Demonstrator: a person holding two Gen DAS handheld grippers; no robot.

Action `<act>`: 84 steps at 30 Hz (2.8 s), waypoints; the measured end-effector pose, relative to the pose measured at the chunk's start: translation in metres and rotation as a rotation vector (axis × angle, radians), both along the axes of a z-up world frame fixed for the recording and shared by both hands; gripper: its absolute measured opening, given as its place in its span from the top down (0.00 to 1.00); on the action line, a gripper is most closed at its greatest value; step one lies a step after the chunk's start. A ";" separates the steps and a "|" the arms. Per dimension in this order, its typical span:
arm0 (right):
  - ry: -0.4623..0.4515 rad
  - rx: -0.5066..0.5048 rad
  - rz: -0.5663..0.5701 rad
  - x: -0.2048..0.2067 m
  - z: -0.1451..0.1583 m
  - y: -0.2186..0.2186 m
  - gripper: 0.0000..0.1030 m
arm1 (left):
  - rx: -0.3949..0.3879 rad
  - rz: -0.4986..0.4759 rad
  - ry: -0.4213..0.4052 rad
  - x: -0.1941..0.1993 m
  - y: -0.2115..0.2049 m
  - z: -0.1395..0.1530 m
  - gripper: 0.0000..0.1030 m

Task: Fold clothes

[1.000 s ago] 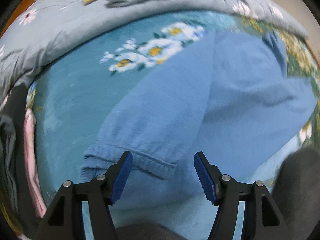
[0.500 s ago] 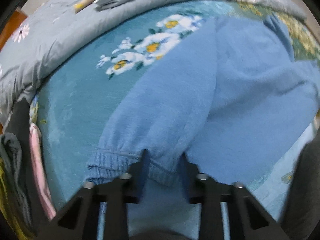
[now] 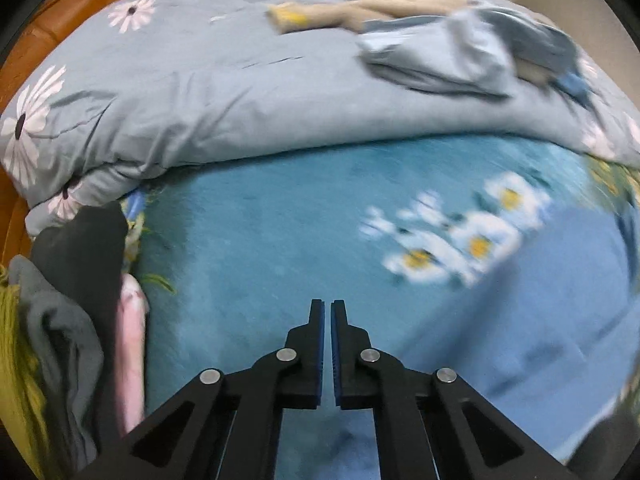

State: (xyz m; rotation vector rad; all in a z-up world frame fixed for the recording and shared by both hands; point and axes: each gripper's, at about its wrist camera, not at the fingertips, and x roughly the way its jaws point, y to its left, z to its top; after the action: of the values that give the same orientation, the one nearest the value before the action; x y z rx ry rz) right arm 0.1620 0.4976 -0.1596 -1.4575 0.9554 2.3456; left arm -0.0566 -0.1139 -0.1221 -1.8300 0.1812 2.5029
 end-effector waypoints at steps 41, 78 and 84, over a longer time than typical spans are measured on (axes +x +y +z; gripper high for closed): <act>0.108 0.019 -0.230 -0.085 -0.009 0.113 0.98 | 0.019 -0.236 -0.041 0.105 0.091 -0.017 0.34; 0.099 -0.055 0.024 -0.062 -0.004 0.006 0.95 | -0.028 -0.367 -0.154 0.106 0.090 -0.034 0.74; 0.083 -0.046 0.031 -0.067 -0.007 0.003 0.95 | 0.030 -0.225 -0.073 0.065 0.052 -0.015 0.84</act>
State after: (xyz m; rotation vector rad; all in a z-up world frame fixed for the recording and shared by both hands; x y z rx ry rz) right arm 0.0955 0.5006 -0.1669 -1.4119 1.0208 2.4390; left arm 0.0080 -0.0614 -0.1367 -1.7757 0.3255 2.2736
